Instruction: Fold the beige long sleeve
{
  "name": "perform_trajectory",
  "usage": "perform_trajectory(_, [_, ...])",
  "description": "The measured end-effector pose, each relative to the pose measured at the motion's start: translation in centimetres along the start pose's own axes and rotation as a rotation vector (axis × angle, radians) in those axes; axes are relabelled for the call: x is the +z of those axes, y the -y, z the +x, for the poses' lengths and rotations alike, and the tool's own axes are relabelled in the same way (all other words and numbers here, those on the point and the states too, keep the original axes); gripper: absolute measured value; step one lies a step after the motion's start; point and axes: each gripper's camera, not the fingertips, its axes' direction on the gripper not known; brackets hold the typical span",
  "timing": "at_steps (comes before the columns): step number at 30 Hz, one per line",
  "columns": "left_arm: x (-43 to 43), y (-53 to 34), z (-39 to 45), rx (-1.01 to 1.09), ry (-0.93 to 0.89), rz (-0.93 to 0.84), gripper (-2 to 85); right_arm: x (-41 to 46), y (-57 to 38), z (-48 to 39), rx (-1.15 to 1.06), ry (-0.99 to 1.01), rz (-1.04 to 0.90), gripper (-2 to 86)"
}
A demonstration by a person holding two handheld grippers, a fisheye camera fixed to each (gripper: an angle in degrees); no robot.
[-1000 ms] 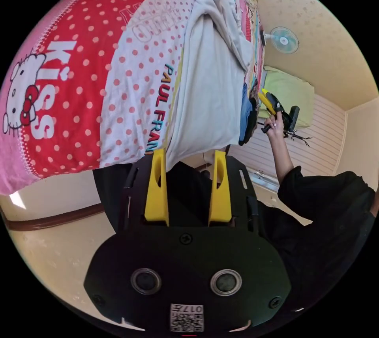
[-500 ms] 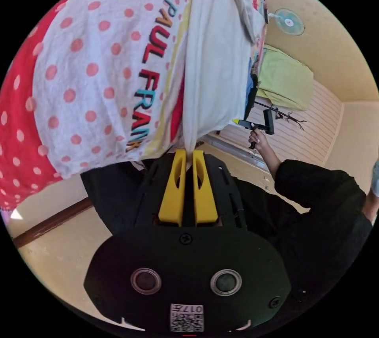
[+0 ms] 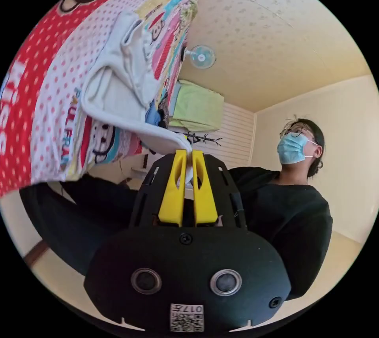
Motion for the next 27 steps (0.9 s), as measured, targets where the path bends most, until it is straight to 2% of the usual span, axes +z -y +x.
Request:
perform_trajectory(3, [-0.2, 7.4, 0.6, 0.092, 0.156, 0.087, 3.1, 3.2, 7.9, 2.3, -0.012, -0.035, 0.106, 3.6])
perform_trajectory(5, [-1.3, 11.3, 0.3, 0.072, 0.303, 0.241, 6.1, 6.2, 13.3, 4.1, 0.026, -0.191, 0.101, 6.1])
perform_trajectory(8, [-1.8, 12.8, 0.6, 0.063, 0.394, 0.357, 11.0, 8.9, 15.7, 3.8, 0.085, -0.428, 0.105, 10.7])
perform_trajectory(12, [1.0, 11.8, -0.3, -0.005, 0.585, 0.299, 14.3, 13.2, 14.4, 1.5, -0.026, -0.625, 0.039, 11.5])
perform_trajectory(14, [3.2, 9.9, -2.1, -0.076, 0.683, 0.262, 16.6, 16.6, 12.1, 0.4, -0.174, -0.787, -0.019, 10.6])
perform_trajectory(16, [4.5, 8.0, -3.8, -0.142, 0.715, 0.254, 16.9, 19.5, 10.6, 1.1, -0.269, -0.935, -0.125, 8.6])
perform_trajectory(17, [5.1, 6.7, -5.0, -0.199, 0.708, 0.249, 17.4, 21.2, 10.2, 2.9, -0.242, -1.106, -0.209, 6.7])
perform_trajectory(19, [5.8, 4.8, -6.6, -0.277, 0.664, 0.266, 18.8, 22.2, 9.9, 5.6, -0.206, -1.242, -0.280, 3.2])
perform_trajectory(21, [6.4, 3.1, -7.5, -0.305, 0.594, 0.308, 20.3, 21.4, 10.3, 5.9, -0.115, -1.178, -0.200, 2.1])
perform_trajectory(23, [7.6, 2.1, -8.2, -0.282, 0.511, 0.322, 20.8, 20.4, 9.9, 3.7, -0.024, -1.107, 0.056, 1.7])
perform_trajectory(25, [8.5, 2.0, -8.8, -0.280, 0.501, 0.333, 20.3, 21.0, 8.9, 1.7, -0.107, -1.016, 0.162, 1.8])
perform_trajectory(27, [9.0, 2.2, -9.4, -0.294, 0.484, 0.383, 19.3, 22.7, 8.1, 1.0, -0.166, -0.932, 0.156, 1.7])
